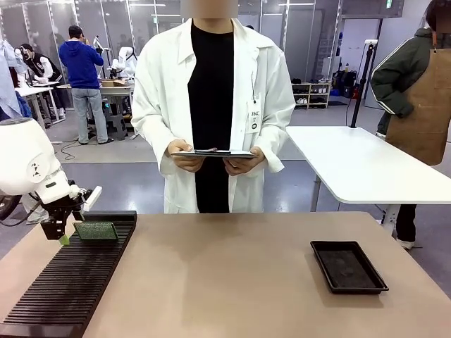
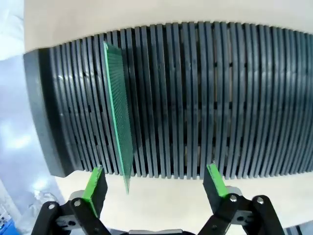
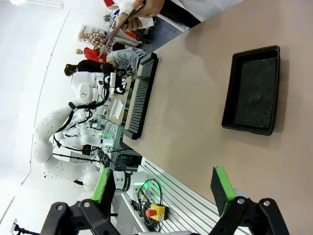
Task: Inspect the PCB.
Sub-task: Pick up the Blank PCB and present it to the human.
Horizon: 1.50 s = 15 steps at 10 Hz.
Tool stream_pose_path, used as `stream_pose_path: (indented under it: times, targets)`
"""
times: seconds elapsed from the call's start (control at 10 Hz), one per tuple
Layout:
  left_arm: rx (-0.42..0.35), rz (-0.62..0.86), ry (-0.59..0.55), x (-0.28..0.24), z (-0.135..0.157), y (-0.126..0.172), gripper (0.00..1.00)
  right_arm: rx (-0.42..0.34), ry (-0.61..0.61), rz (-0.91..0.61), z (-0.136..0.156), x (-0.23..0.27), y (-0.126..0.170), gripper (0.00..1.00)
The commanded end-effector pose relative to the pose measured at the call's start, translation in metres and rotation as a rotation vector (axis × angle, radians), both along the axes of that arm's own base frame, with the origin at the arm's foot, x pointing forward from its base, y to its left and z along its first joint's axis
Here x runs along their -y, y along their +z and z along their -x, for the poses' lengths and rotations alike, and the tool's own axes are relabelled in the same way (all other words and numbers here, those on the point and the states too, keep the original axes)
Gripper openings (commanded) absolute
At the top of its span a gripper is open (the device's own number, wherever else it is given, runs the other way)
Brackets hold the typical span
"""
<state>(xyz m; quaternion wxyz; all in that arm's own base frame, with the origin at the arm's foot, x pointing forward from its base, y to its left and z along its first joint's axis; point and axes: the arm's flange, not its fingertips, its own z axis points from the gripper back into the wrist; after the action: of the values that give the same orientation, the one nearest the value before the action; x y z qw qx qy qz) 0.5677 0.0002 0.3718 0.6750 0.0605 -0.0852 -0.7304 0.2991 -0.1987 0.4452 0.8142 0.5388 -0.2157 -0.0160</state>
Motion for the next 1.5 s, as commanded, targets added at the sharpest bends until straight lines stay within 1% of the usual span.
stream_pose_path:
  times: [0.0,0.2,0.4,0.5,0.6,0.7,0.8,0.9,1.0,1.4]
  targets:
    - [-0.010,-0.034,-0.001,-0.003,-0.015,-0.005,1.00,0.007,0.005,-0.002,0.001,0.000,0.001,1.00]
    - [-0.024,-0.043,0.015,0.003,-0.026,-0.004,1.00,0.007,0.005,-0.002,0.001,0.000,0.001,1.00]
    - [-0.024,-0.019,0.035,0.012,-0.031,0.000,1.00,0.007,0.005,-0.002,0.001,0.000,0.001,1.00]
    - [-0.026,-0.012,0.042,0.015,-0.032,0.000,0.96,0.007,0.005,-0.002,0.001,0.000,0.001,1.00]
    - [-0.033,-0.006,0.057,0.019,-0.034,0.001,0.80,0.007,0.005,-0.002,0.001,0.000,0.001,1.00]
    - [-0.031,-0.012,0.067,0.022,-0.035,0.002,0.67,0.007,0.005,-0.002,0.001,0.000,0.001,1.00]
    - [-0.032,-0.050,0.085,0.025,-0.035,0.003,0.21,0.007,0.005,-0.002,0.001,0.000,0.001,1.00]
    - [-0.038,-0.050,0.086,0.026,-0.034,0.004,0.08,0.007,0.005,-0.002,0.001,0.000,0.001,1.00]
    - [-0.040,-0.046,0.084,0.029,-0.034,0.005,0.00,0.007,0.005,-0.002,0.001,0.000,0.001,1.00]
    - [-0.037,-0.051,0.089,0.035,-0.034,0.007,0.00,0.007,0.005,-0.002,0.001,0.000,0.001,1.00]
